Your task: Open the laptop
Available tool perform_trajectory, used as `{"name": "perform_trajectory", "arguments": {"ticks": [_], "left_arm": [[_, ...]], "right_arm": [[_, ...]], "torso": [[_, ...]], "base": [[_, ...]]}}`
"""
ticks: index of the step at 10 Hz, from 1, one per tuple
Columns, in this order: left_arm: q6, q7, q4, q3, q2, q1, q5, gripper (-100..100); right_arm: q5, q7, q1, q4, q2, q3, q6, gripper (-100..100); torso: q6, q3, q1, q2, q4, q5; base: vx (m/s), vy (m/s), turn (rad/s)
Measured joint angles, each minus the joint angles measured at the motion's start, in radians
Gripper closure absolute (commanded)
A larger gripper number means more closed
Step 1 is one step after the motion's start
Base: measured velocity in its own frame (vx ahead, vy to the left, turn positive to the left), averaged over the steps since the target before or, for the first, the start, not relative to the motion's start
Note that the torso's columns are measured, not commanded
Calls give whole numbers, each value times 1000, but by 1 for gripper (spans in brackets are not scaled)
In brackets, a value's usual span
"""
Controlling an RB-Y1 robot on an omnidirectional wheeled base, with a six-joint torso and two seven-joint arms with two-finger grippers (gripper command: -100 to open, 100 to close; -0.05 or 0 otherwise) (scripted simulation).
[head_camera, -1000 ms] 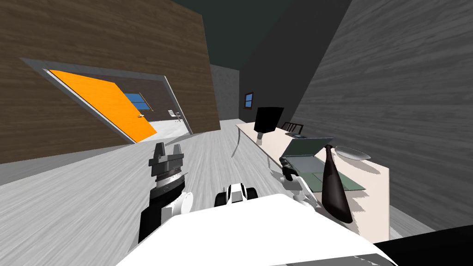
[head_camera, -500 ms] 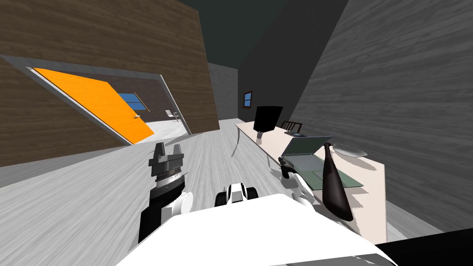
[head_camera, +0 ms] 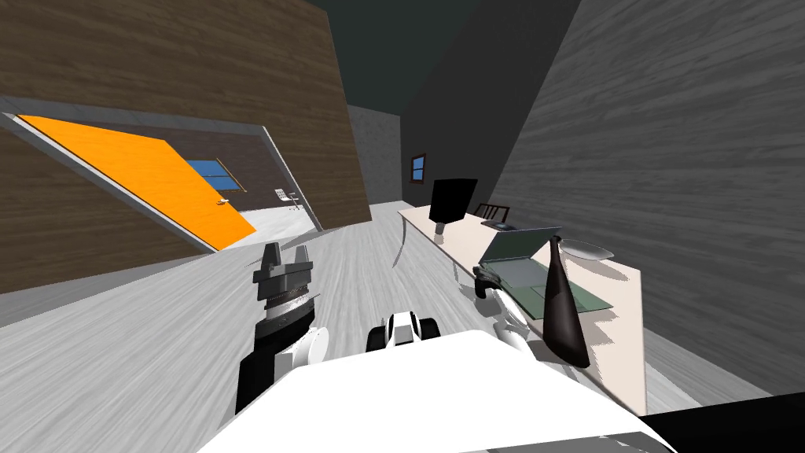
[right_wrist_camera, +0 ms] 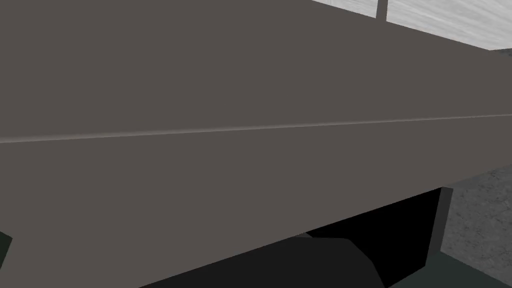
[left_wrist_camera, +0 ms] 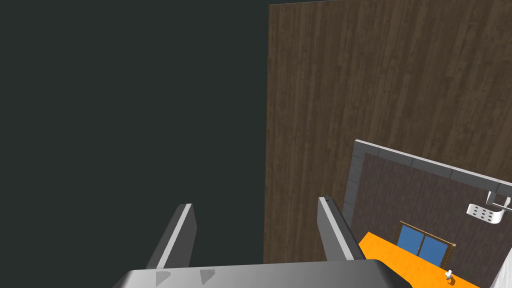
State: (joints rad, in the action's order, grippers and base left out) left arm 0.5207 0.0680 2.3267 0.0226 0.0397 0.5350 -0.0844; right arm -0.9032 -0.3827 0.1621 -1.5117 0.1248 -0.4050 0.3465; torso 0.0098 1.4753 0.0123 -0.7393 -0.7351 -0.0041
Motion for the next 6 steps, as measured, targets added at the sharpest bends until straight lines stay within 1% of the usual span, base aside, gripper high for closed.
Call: {"name": "perform_trajectory", "arguments": {"ticks": [1,2,3,4,5,6], "left_arm": [[0,0,0,0,0,0,0,0],[0,0,0,0,0,0,0,0],[0,0,0,0,0,0,0,0],[0,0,0,0,0,0,0,0],[0,0,0,0,0,0,0,0],[0,0,0,0,0,0,0,0]], "right_arm": [[-2,-31,7,-9,4,5,15,100],[-30,-59,-13,10,15,13,34,100],[-48,-93,-23,16,26,23,65,100],[-72,-123,-28,24,30,21,80,100],[-110,-147,-30,28,24,16,82,100],[-135,-164,-29,27,23,17,85,100]], "torso": [[0,0,-1,-1,0,1],[1,0,-4,0,0,1],[0,-1,-6,-1,-1,2],[-1,-1,-5,-2,0,2],[-2,-1,-4,-1,0,0],[-2,0,-4,0,0,1]], "base": [[-2,31,-159],[-8,52,-118],[-7,31,-23],[-4,7,2],[0,0,0],[-18,45,-218]]}}
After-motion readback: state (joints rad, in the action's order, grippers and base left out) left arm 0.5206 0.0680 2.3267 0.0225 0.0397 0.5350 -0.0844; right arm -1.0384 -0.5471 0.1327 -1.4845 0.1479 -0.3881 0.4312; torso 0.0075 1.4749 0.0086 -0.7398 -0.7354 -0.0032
